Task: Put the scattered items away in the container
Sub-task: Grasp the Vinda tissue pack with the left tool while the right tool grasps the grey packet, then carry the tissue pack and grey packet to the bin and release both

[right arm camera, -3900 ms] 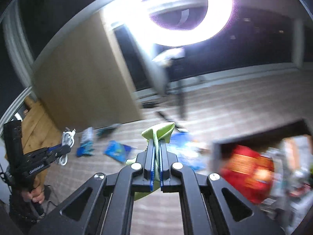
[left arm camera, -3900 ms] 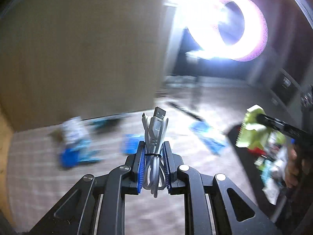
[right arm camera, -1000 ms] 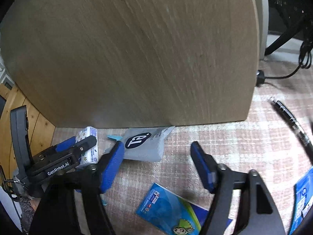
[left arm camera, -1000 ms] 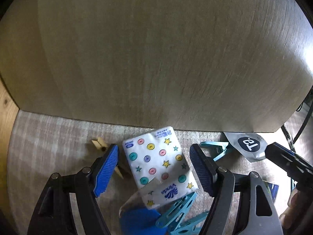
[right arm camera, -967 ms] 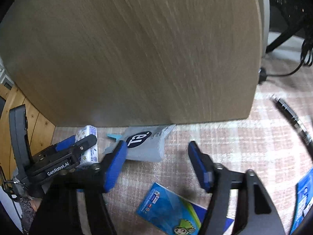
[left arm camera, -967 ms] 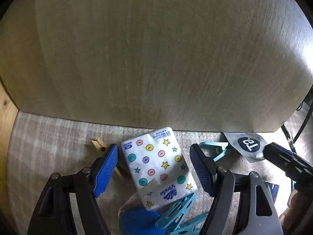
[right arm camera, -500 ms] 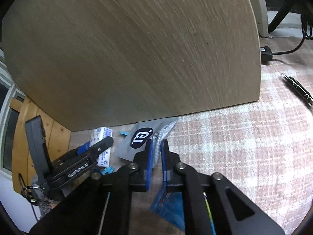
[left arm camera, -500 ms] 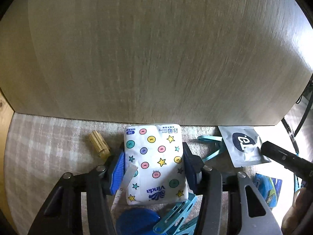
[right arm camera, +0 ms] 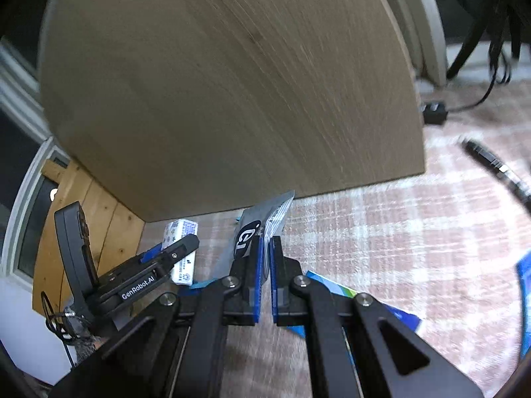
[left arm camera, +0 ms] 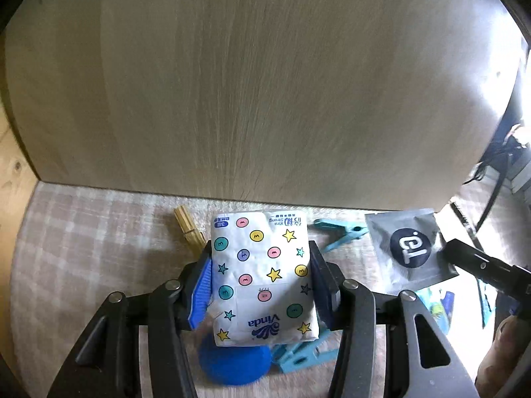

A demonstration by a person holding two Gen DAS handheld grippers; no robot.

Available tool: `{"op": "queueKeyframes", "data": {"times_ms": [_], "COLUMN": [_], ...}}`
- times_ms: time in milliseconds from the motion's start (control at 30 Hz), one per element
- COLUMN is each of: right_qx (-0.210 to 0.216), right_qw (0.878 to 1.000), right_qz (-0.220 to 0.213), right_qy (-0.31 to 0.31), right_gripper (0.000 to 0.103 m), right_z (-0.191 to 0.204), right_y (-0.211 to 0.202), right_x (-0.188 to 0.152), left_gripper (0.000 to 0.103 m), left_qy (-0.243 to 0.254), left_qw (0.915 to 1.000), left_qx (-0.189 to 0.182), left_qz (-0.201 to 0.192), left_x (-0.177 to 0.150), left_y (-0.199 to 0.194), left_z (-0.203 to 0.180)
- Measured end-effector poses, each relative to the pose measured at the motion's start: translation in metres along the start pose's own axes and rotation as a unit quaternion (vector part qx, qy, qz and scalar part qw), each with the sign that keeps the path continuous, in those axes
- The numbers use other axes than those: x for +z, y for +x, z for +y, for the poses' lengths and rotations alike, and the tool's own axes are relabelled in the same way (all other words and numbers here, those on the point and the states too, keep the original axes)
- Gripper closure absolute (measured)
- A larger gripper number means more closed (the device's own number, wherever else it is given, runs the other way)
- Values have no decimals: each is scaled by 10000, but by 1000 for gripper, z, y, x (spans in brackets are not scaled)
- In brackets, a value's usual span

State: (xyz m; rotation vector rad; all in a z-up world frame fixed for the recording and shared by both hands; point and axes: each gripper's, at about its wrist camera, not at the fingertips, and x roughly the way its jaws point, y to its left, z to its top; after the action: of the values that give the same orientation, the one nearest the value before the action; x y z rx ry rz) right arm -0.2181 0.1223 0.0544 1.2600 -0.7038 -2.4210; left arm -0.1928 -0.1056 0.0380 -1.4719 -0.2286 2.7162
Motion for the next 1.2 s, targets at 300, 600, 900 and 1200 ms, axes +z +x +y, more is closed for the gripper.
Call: {"op": "queueKeyframes", "data": {"times_ms": [300,600,900,1200], "right_qx": [-169,-810,-1571,-2282], "right_qw": [9982,9900,9714,9435], "right_qz": [-552,-1139,-1708,-2118], "right_qy": [-151,-182,497,1131], "right_gripper": [99,99,99,99], "right_z": [-8,-46,-131,-193], "right_y": [-95,-199,-317,-409], "right_x": [-13,-45,-77,-118], "left_gripper": [55,54,54,54], "left_qy": [6,632,1419,2208], "left_qw": [9984,9927,9753,9435], "left_qx": [-379,-805,-1625,-2469], "left_qz": [-425,-640,-480,-128], "left_x": [-22,-34,-60,-105], "left_y": [-68,-112,-136,-154], "left_z": [-13,-79,-231,-351]}}
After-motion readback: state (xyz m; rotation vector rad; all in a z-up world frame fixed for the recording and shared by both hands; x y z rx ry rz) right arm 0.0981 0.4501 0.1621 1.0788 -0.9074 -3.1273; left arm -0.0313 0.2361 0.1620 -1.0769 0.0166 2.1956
